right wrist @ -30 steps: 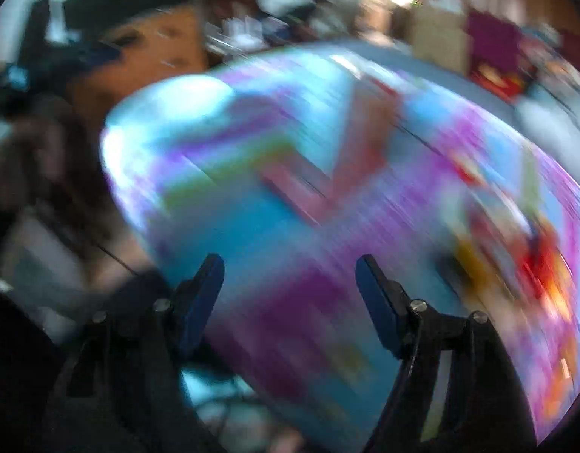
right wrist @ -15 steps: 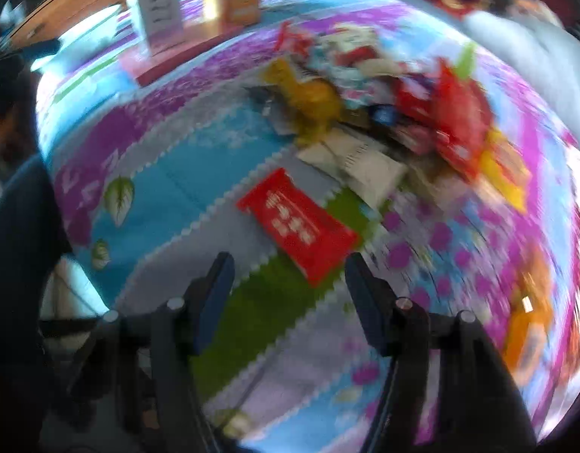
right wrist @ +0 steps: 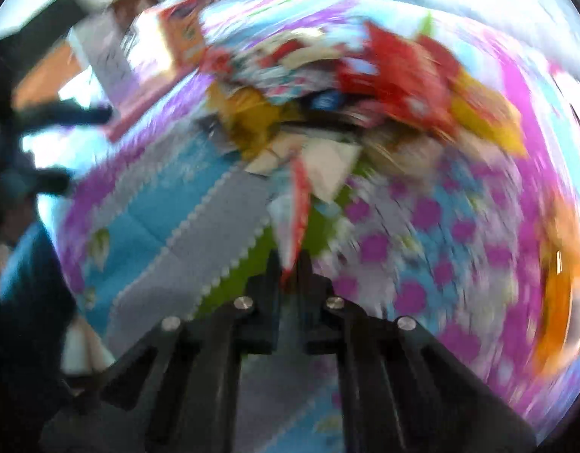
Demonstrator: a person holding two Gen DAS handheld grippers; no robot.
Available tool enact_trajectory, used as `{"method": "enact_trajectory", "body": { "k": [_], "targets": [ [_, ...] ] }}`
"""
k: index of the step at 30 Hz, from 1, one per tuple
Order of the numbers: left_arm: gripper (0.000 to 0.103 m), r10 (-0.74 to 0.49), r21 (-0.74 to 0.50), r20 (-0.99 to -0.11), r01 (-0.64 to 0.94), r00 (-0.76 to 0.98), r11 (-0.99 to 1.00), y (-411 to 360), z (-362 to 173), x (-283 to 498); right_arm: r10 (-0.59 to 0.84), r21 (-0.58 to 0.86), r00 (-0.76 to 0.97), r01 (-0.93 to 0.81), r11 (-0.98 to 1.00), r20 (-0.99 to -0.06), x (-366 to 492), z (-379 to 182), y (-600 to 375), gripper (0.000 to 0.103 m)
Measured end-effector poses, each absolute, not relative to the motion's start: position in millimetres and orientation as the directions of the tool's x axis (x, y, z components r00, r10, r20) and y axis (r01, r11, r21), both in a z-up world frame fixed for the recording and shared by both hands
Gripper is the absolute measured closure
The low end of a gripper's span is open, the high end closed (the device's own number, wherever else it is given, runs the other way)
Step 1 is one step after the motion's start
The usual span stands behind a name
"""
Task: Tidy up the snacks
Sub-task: 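Grasp the white PULADA cake packet with the left gripper while the right gripper grasps a red-white candy packet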
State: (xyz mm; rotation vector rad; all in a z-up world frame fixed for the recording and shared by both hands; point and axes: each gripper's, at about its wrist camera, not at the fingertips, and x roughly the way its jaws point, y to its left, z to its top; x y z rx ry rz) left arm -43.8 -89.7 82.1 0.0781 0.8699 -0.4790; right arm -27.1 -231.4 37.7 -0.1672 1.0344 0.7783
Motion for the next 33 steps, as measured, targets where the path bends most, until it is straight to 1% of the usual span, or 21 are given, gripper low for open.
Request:
{"method": "enact_trajectory", "body": {
  "k": [3, 5, 6, 9, 13, 14, 15, 16, 18, 20, 22, 24, 25, 27, 29, 31, 32, 33],
  "targets": [
    [0.042, -0.389, -0.101, -0.774, 0.508, 0.499, 0.855, -113.7, 61.9, -11.4, 0.523, 0.316, 0.292, -0.537, 0.782, -0.801, -38.9, 39.6, -258.6, 0.096],
    [0.042, -0.399, -0.093, -0.771, 0.532, 0.496, 0.842, -124.7, 56.3, 5.3, 0.541, 0.373, 0.272, -0.484, 0.791, -0.795, -42.6, 33.4, -272.4, 0.095],
    [0.042, -0.396, -0.081, -0.766, 0.534, 0.507, 0.842, -128.2, 55.9, 11.8, 0.536, 0.371, 0.274, -0.478, 0.796, -0.799, -43.5, 31.3, -273.9, 0.092],
    [0.042, -0.386, -0.053, -0.753, 0.536, 0.533, 0.842, -134.8, 55.1, 31.1, 0.541, 0.38, 0.267, -0.474, 0.794, -0.798, -44.6, 28.6, -282.1, 0.092],
    [0.042, -0.361, -0.013, -0.783, 0.568, 0.506, 0.823, -140.3, 46.1, 51.0, 0.557, 0.393, 0.276, -0.474, 0.788, -0.783, -37.2, 31.2, -290.4, 0.09],
    [0.042, -0.357, 0.0, -0.791, 0.583, 0.497, 0.813, -142.7, 43.4, 54.0, 0.564, 0.401, 0.273, -0.474, 0.784, -0.779, -34.4, 33.8, -285.5, 0.086],
    [0.042, -0.35, 0.013, -0.796, 0.592, 0.494, 0.806, -144.7, 41.5, 55.4, 0.567, 0.402, 0.274, -0.479, 0.781, -0.776, -31.8, 34.7, -285.5, 0.077],
    [0.042, -0.343, 0.024, -0.801, 0.598, 0.491, 0.801, -146.6, 39.5, 58.1, 0.564, 0.394, 0.279, -0.482, 0.782, -0.777, -31.5, 36.0, -284.9, 0.072],
    [0.042, -0.334, 0.029, -0.814, 0.608, 0.475, 0.794, -148.6, 33.6, 63.0, 0.537, 0.351, 0.303, -0.496, 0.794, -0.787, -30.1, 43.4, -285.8, 0.054],
    [0.042, -0.329, 0.036, -0.824, 0.622, 0.461, 0.782, -149.9, 29.5, 62.8, 0.526, 0.335, 0.321, -0.493, 0.803, -0.787, -28.5, 49.7, -287.2, 0.049],
    [0.047, -0.336, 0.016, -0.836, 0.632, 0.434, 0.775, -149.7, 27.5, 61.8, 0.519, 0.332, 0.322, -0.485, 0.809, -0.792, -27.7, 52.2, -293.1, 0.049],
    [0.067, -0.334, 0.0, -0.843, 0.622, 0.422, 0.783, -147.8, 28.7, 58.9, 0.499, 0.311, 0.332, -0.481, 0.82, -0.8, -28.7, 54.1, -299.1, 0.049],
    [0.07, -0.346, -0.025, -0.845, 0.616, 0.408, 0.787, -146.3, 31.3, 55.9, 0.486, 0.295, 0.336, -0.484, 0.824, -0.807, -26.6, 55.9, -300.7, 0.049],
    [0.07, -0.365, -0.059, -0.847, 0.613, 0.387, 0.788, -144.8, 31.8, 49.0, 0.45, 0.243, 0.362, -0.492, 0.836, -0.816, -25.7, 62.4, -303.8, 0.049],
    [0.07, -0.372, -0.069, -0.848, 0.617, 0.377, 0.784, -145.7, 29.7, 42.4, 0.434, 0.212, 0.381, -0.502, 0.838, -0.816, -23.2, 64.5, -304.7, 0.049],
    [0.068, -0.374, -0.076, -0.843, 0.604, 0.386, 0.793, -144.5, 28.4, 41.9, 0.442, 0.208, 0.381, -0.518, 0.829, -0.812, -19.5, 67.8, -302.1, 0.049],
    [0.065, -0.379, -0.092, -0.843, 0.591, 0.382, 0.801, -143.1, 26.6, 44.5, 0.451, 0.214, 0.372, -0.529, 0.821, -0.812, -16.0, 67.4, -297.9, 0.047],
    [0.056, -0.372, -0.091, -0.846, 0.586, 0.381, 0.805, -143.8, 24.0, 46.0, 0.457, 0.213, 0.362, -0.545, 0.811, -0.813, -12.0, 65.9, -292.6, 0.045]
  ]
}}
